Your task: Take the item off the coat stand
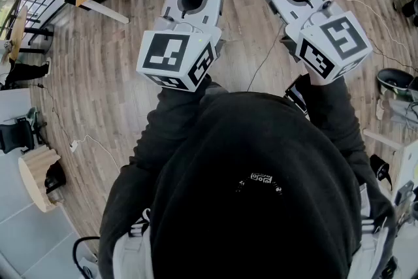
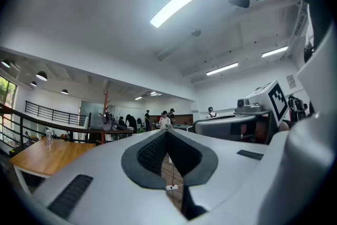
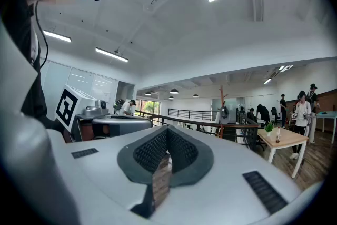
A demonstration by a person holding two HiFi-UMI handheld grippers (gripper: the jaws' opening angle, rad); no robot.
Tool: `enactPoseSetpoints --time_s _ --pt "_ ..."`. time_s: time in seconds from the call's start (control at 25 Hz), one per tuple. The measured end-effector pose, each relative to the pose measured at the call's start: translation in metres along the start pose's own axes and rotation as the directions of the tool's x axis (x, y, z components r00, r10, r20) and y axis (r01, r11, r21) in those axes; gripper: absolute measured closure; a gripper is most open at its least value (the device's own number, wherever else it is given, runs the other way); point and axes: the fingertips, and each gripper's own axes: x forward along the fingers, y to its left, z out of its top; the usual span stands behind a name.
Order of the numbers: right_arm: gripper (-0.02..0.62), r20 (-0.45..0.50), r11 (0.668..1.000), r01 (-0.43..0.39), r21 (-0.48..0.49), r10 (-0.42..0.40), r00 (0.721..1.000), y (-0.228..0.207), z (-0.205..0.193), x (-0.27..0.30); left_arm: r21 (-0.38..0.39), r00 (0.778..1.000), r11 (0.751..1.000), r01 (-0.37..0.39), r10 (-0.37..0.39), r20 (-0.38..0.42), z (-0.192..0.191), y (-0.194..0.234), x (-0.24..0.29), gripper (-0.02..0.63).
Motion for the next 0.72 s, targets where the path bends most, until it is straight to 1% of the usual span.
enactPoseSetpoints --time_s 0.16,0.28,0.44,0.6,0.72 --pt "0.578 -0.004 0.999 -0.022 -0.023 0.022 1.0 0.007 -0.004 0.001 0.002 1.0 1.0 0.006 -0.006 0.013 -0.004 -0.006 0.0 0.603" --pt "0.579 -0.01 0.999 -0.021 -0.028 0.021 1.0 0.007 -0.008 0.003 -0.007 1.0 1.0 0.015 -0.015 -0.003 -0.011 -0.006 0.004 0.603" --pt "0.579 -0.007 0.999 -0.035 -0.002 0.035 0.999 0.004 -0.013 0.002 -0.003 1.0 1.0 0.013 -0.013 -0.018 -0.017 -0.006 0.012 0.603" --pt "0.578 -0.002 0.996 -0.074 0.047 0.074 0.997 0.006 -0.017 0.002 -0.001 0.999 1.0 0.031 -0.031 -0.027 -0.022 -0.014 0.017 0.603" --pt "0.578 0.009 0.996 -0.07 0.056 0.069 0.998 0.003 -0.017 0.003 0.014 0.998 0.999 0.035 -0.034 -0.049 -0.027 -0.016 0.025 0.603"
